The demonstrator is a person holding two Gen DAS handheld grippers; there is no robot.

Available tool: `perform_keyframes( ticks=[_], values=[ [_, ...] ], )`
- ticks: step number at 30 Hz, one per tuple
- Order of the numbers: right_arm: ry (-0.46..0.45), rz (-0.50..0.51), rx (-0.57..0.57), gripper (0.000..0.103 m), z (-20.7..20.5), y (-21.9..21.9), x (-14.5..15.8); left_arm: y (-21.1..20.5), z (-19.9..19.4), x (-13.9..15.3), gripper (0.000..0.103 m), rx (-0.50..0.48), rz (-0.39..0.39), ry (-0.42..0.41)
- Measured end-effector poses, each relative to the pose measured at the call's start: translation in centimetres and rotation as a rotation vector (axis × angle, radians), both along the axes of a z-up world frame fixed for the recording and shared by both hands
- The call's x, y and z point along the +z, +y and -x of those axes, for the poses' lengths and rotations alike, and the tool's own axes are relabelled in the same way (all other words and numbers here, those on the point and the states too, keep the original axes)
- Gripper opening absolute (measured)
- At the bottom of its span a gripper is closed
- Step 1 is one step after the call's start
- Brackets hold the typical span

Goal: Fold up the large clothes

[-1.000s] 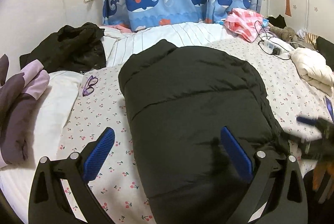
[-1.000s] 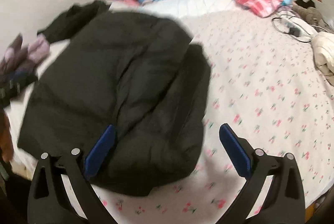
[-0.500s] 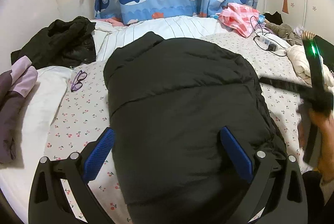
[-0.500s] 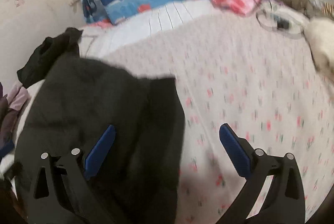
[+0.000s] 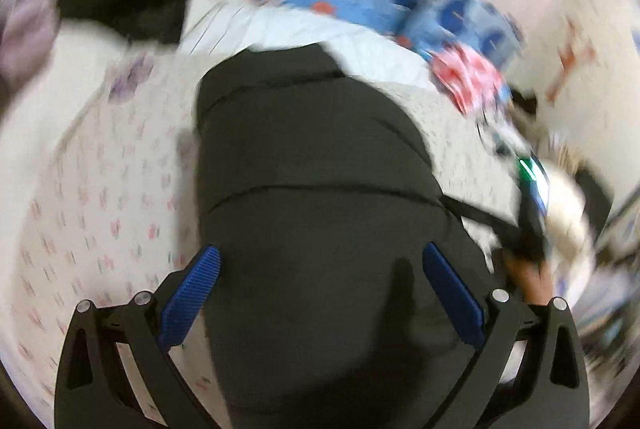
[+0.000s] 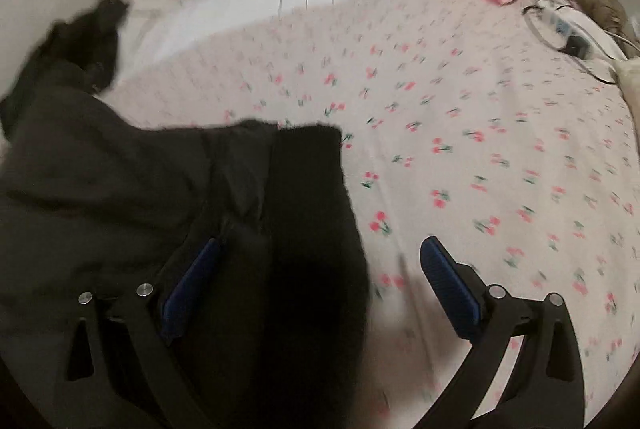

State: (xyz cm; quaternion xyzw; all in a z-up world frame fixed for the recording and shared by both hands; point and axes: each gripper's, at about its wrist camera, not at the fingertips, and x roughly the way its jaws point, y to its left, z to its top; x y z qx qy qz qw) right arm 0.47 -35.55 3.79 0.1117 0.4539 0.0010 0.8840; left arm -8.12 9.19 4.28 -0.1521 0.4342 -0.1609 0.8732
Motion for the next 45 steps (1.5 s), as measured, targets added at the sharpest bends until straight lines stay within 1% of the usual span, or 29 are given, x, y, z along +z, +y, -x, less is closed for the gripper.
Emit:
perform_keyframes(
  ticks=[2, 3, 5, 7, 8, 9, 10, 13, 15, 16, 17, 18, 19, 20, 22, 23, 25, 26, 28, 29, 31, 34, 36, 38, 39, 41, 42, 43, 45],
  values=[
    [0.001, -0.038, -0.042, 0.096, 1.8, -0.7, -0.7, 1.3, -1.2, -1.8, 0.097, 0.025, 0.092, 0.108],
    [0.043, -0.08, -0.038, 0.096, 2.0, -0.6, -2.0, 1.0, -1.7, -2.9, 0.097, 0.003, 0.119, 0.162],
    [0.087, -0.178, -0.04, 0.096, 2.3, 0.0, -3.9, -0.2, -1.6, -3.1, 0.097, -0.019, 0.065, 0.149],
    [0.081, -0.191, -0.047, 0.096, 2.8, 1.4, -4.1, -1.6, -1.0, -2.4, 0.097, -0.07, 0.012, 0.109],
    [0.086, -0.232, -0.027, 0.096, 3.1, 2.5, -4.1, -1.9, -0.6, -1.8, 0.097, -0.094, 0.007, 0.093],
    [0.099, -0.294, -0.007, 0.096, 3.4, 3.5, -4.1, -1.8, -0.2, -1.1, 0.097, -0.107, 0.023, 0.078],
    [0.11, -0.321, 0.012, 0.096, 4.1, 5.0, -4.1, -1.5, 0.1, -0.7, 0.097, -0.111, 0.037, 0.071],
    [0.131, -0.298, 0.108, 0.096, 5.3, 7.0, -3.8, 0.7, 1.3, 0.7, 0.097, -0.097, 0.034, 0.063],
    [0.124, -0.23, 0.128, 0.096, 5.8, 6.6, -3.0, 1.5, 1.6, 0.1, 0.097, -0.088, -0.038, 0.096],
    [0.105, -0.158, 0.104, 0.096, 6.1, 5.7, -2.1, 1.4, 1.5, -0.2, 0.097, -0.09, -0.075, 0.105],
    [0.089, -0.121, 0.074, 0.096, 6.2, 5.0, -1.5, 1.3, 1.6, -0.7, 0.097, -0.091, -0.118, 0.11],
    [0.06, -0.075, 0.019, 0.096, 6.4, 3.8, -0.2, 1.0, 1.7, -1.2, 0.097, -0.09, -0.159, 0.113],
    [0.026, -0.053, -0.01, 0.096, 6.5, 3.4, 1.0, 0.7, 1.8, -1.6, 0.097, -0.088, -0.173, 0.112],
    [-0.053, -0.045, -0.01, 0.096, 6.7, 3.3, 3.3, 0.7, 1.9, -1.8, 0.097, -0.085, -0.184, 0.11],
    [-0.187, -0.036, 0.075, 0.096, 6.6, 5.5, 7.5, -0.1, 1.9, -1.9, 0.097, -0.086, -0.204, 0.101],
    [-0.222, -0.036, 0.132, 0.096, 6.4, 6.9, 8.8, -0.6, 1.8, -1.9, 0.097, -0.091, -0.218, 0.095],
    [-0.221, 0.003, 0.222, 0.096, 5.2, 9.8, 9.7, -1.9, 1.8, -1.8, 0.097, -0.094, -0.253, 0.079],
    [-0.174, 0.05, 0.228, 0.096, 3.5, 11.2, 8.6, -2.2, 1.7, -1.7, 0.097, -0.095, -0.266, 0.073],
    [-0.05, 0.119, 0.176, 0.096, 0.2, 12.0, 3.8, -2.2, 1.4, -1.4, 0.097, -0.097, -0.267, 0.067],
    [0.011, 0.065, 0.153, 0.096, -1.6, 10.9, -0.2, -2.0, 1.3, -1.3, 0.097, -0.111, -0.25, 0.061],
    [0.091, -0.083, 0.095, 0.097, -2.9, 9.1, -2.9, -2.1, 0.8, -1.2, 0.097, -0.139, -0.225, 0.048],
    [0.094, -0.011, 0.124, 0.096, -1.7, 10.1, -0.8, -2.0, 0.1, -2.1, 0.097, -0.144, -0.265, 0.098],
    [0.012, -0.004, 0.169, 0.096, 0.9, 10.7, 2.8, -1.2, 0.1, -1.6, 0.097, -0.131, -0.239, 0.101],
    [-0.1, -0.006, 0.196, 0.096, 4.9, 10.6, 5.5, -0.3, 0.5, -0.5, 0.097, -0.089, -0.222, 0.054],
    [-0.114, 0.013, 0.197, 0.096, 6.2, 10.9, 5.6, 0.4, 0.8, 0.3, 0.097, -0.058, -0.196, 0.014],
    [-0.071, 0.107, 0.255, 0.096, 8.8, 12.4, 3.3, 1.3, 1.4, 1.4, 0.097, -0.016, -0.118, -0.037],
    [-0.077, 0.094, 0.282, 0.096, 9.7, 12.8, 1.7, 1.7, 1.3, 1.5, 0.097, 0.003, -0.083, -0.045],
    [-0.093, 0.048, 0.274, 0.096, 10.6, 12.5, 0.9, 1.8, 1.2, 1.4, 0.097, 0.012, -0.067, -0.04],
    [-0.113, -0.114, 0.197, 0.096, 11.7, 10.7, -0.8, 1.8, 0.9, 0.8, 0.097, 0.026, -0.055, -0.014]
  ],
)
